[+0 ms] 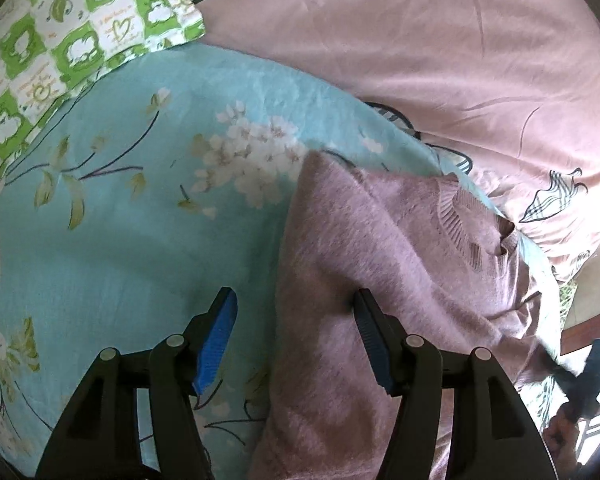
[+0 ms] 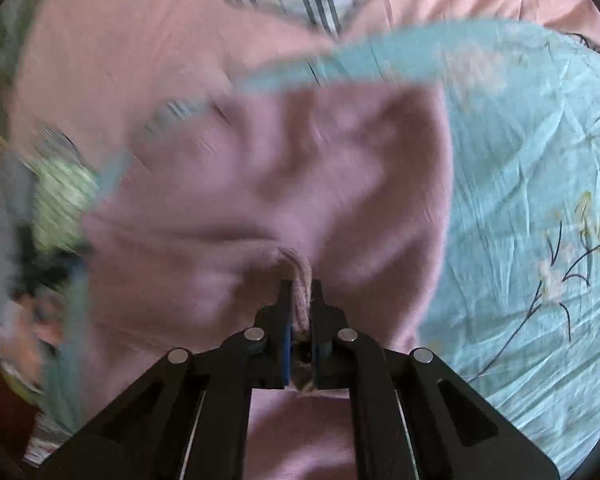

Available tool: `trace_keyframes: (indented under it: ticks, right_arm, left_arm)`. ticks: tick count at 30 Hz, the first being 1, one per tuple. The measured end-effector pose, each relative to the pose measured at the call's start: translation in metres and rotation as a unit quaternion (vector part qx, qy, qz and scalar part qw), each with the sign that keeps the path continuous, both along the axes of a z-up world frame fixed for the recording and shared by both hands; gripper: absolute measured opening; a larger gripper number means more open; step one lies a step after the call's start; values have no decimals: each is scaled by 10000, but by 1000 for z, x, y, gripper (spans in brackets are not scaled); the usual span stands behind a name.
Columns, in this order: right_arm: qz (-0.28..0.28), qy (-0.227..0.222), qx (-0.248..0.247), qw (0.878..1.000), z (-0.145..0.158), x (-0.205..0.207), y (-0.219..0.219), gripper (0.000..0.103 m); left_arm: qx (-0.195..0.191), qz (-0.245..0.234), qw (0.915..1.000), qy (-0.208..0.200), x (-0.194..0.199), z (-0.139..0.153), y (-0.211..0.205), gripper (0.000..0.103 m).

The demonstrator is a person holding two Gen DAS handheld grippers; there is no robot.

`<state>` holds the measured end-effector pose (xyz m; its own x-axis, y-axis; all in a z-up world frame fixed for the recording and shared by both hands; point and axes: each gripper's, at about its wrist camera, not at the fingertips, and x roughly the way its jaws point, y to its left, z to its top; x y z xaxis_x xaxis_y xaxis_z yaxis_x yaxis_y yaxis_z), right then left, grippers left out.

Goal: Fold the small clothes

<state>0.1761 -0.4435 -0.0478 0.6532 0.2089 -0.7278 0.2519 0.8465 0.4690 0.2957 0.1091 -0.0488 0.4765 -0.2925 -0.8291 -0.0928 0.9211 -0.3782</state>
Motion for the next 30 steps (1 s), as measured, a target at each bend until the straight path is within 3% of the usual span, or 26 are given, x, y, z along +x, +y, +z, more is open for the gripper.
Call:
trace_keyframes:
  ticks: [2,5,7,14,16,17,20,22,24,27,30]
  right_arm:
    - [-207,-530,150,9983,22,-18,-9,7]
    - [-494,196,-6,9986,1,-23,-27,7]
    - [-428,446,86,9981,-13,-25,-27,7]
    - [-438,388,125,9982,-22,-21,-19,8]
    - [-420,386,109,9983,-20,-26,-20,7]
    - [-398,335,103,9986,-20,-28,-20,8]
    - [-334,187,107,9992,-16,-33,-17,8]
    - [-274,48,150,9995,-13,-34,-12,8]
    - [-226,55,143,9996,-15,-31,-9,8]
    - [-278,175,151,9993,-23,-25,-9,7]
    - [-400,134,335,9985,-22,-28,-15,8]
  left_arm:
    - [49,-36,10000,5,2,0,-2,61]
    - [29,-60,9999,77,7,-3,-6,61]
    - [90,-88,9999,54,8,-2,-10,61]
    - [89,-243,9996,112,26,-4,-26,60]
    - [179,-401,9990,-114,28,0,-33,17]
    - [274,-461,9984,-198,28,4,-37,6]
    - [650,-190,9929,-977,2,38,-38,6]
    - [488,2,9901,-1314,-18,52,-28,6]
    - [492,-40,9920,-1166,-20,42,-22,6]
    - [910,-102,9926,-800,-8,23,-24,8]
    - [987,4,9921,-771,-3,21,-21,17]
